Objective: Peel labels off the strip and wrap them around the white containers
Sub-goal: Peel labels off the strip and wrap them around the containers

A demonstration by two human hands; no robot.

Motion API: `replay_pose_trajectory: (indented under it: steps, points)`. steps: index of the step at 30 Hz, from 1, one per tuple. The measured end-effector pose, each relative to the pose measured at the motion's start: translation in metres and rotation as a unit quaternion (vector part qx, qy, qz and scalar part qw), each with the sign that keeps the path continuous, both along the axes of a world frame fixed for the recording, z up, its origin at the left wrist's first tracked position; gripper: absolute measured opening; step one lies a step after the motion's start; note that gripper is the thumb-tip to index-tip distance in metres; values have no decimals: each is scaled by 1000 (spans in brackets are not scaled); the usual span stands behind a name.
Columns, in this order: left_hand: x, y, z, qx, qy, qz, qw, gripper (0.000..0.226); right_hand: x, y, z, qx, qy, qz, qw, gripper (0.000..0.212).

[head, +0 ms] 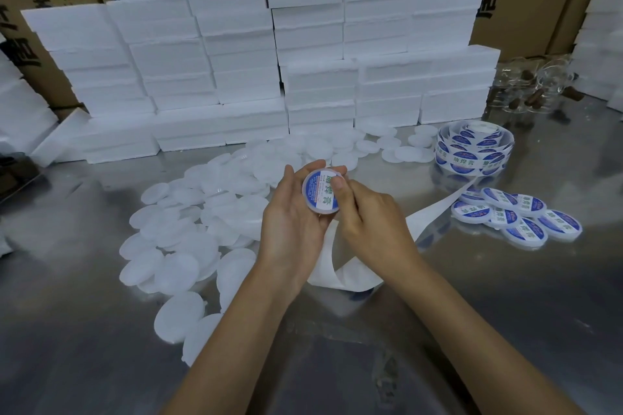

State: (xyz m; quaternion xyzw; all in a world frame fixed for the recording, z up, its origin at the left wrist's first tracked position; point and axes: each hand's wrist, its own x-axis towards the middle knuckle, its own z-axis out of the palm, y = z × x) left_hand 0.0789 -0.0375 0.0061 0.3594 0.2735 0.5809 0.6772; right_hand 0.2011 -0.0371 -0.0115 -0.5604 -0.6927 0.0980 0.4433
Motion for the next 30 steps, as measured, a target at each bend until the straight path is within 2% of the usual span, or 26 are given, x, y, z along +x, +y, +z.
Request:
replay_pose_trajectory:
  steps: [4, 7, 10, 13, 17, 21, 24, 27, 30]
  points:
    - [-3, 1, 1, -6, 7, 12, 1000, 47, 2, 0, 0, -66, 95, 74, 991, 40]
    - [-4, 1, 2, -13, 20, 14, 1000, 48, 0, -3, -1, -104, 125, 114, 980, 29]
    - [-2, 0, 3, -10, 34, 11, 999, 47, -1, -3, -1, -120, 132, 111, 978, 27]
    - [-2, -1, 6, 1, 38, 12, 999, 54, 4, -2, 4, -161, 217, 103, 957, 37]
    - [-5, 2, 4, -6, 72, 31, 997, 37, 20, 5, 11, -200, 438, 14, 876, 38]
    - [-7, 4, 3, 0, 98, 45, 994, 37, 58, 16, 10, -147, 660, -96, 731, 34]
    - [-8, 5, 1, -3, 107, 63, 992, 33, 92, 19, 2, -114, 736, -141, 653, 33]
    - [-10, 5, -1, -13, 123, 66, 990, 26, 114, 21, -4, -97, 765, -151, 619, 33]
    - [-11, 6, -2, -19, 143, 65, 987, 25, 119, 21, -8, -104, 774, -134, 610, 39]
